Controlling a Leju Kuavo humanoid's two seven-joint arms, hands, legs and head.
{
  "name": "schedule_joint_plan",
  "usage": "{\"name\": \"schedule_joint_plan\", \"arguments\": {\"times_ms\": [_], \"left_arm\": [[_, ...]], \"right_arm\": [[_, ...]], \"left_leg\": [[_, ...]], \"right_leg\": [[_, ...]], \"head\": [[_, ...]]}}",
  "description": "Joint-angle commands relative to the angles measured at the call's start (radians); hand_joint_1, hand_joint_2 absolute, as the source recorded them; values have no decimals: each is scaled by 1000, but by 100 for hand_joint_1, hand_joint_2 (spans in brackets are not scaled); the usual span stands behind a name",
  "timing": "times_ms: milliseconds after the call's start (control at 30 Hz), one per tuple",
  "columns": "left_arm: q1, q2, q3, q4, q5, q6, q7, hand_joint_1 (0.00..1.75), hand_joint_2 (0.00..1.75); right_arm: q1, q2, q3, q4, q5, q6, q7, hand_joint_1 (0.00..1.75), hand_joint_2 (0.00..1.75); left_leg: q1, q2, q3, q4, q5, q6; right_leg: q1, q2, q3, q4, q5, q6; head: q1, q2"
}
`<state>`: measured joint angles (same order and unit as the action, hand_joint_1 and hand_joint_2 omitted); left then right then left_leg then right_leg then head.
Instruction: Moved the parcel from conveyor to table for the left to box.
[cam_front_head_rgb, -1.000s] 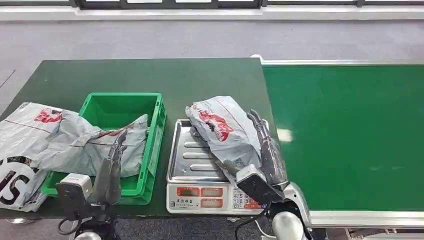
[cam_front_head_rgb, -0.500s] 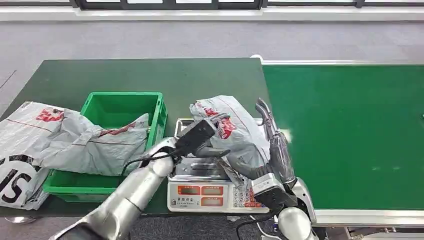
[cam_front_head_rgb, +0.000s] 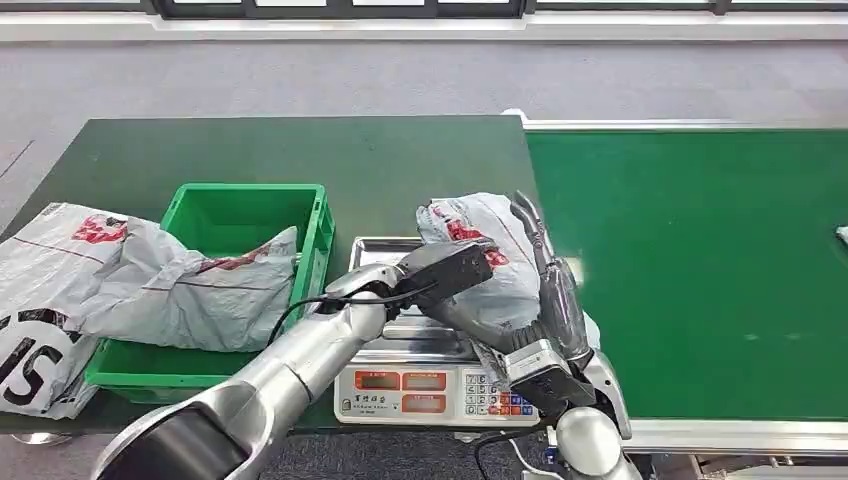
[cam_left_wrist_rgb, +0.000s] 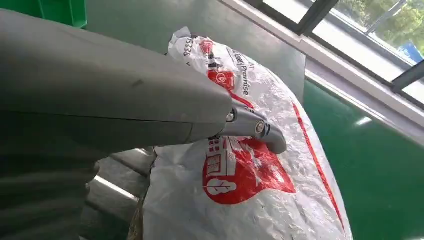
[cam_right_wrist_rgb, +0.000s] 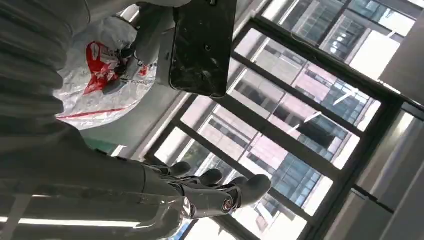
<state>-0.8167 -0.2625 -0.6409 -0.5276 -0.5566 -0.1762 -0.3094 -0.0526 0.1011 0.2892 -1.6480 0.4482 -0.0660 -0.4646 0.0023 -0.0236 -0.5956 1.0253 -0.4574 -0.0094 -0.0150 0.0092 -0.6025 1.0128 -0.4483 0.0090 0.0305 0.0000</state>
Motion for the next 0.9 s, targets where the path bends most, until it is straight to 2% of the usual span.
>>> {"name": "schedule_joint_plan", "arguments": {"times_ms": [33, 200, 400, 433, 467, 900], "left_arm": [[-53, 5, -86, 89, 0, -2, 5, 0, 175], [-66, -30, -140, 131, -17, 17, 22, 0, 175], [-43, -22, -215, 150, -65, 22, 15, 0, 175], [-36, -17, -222, 149, -70, 28, 16, 56, 175], [-28, -11, -232, 149, -77, 37, 14, 175, 175], [34, 12, -240, 163, -88, 124, 28, 175, 175]], "right_arm": [[-35, -34, 25, 71, -6, -5, -1, 0, 175], [-44, -1, 31, 61, -8, 13, 11, 0, 175], [-37, 9, 20, 44, 7, 28, 20, 0, 175], [-34, 8, 18, 42, 8, 29, 20, 0, 175], [-31, 5, 17, 37, 9, 31, 19, 0, 175], [-34, 2, 11, 12, 10, 36, 37, 0, 175]], "left_leg": [[0, 2, 1, -1, 0, 0], [0, 2, 1, -1, 0, 0], [0, 2, 1, -1, 0, 0], [0, 4, 2, -2, 0, 0], [0, 2, 1, -1, 0, 0], [0, 4, 3, -3, 0, 0]], "right_leg": [[1, 0, 1, -1, 1, 0], [1, 0, 1, -2, 1, -1], [0, 1, 1, -1, 1, -1], [0, 1, 2, -2, 1, -1], [0, 1, 2, -2, 1, -1], [0, 2, 2, -2, 1, -1]], "head": [[0, 0], [0, 0], [0, 0], [0, 0], [0, 0], [0, 0]]}}
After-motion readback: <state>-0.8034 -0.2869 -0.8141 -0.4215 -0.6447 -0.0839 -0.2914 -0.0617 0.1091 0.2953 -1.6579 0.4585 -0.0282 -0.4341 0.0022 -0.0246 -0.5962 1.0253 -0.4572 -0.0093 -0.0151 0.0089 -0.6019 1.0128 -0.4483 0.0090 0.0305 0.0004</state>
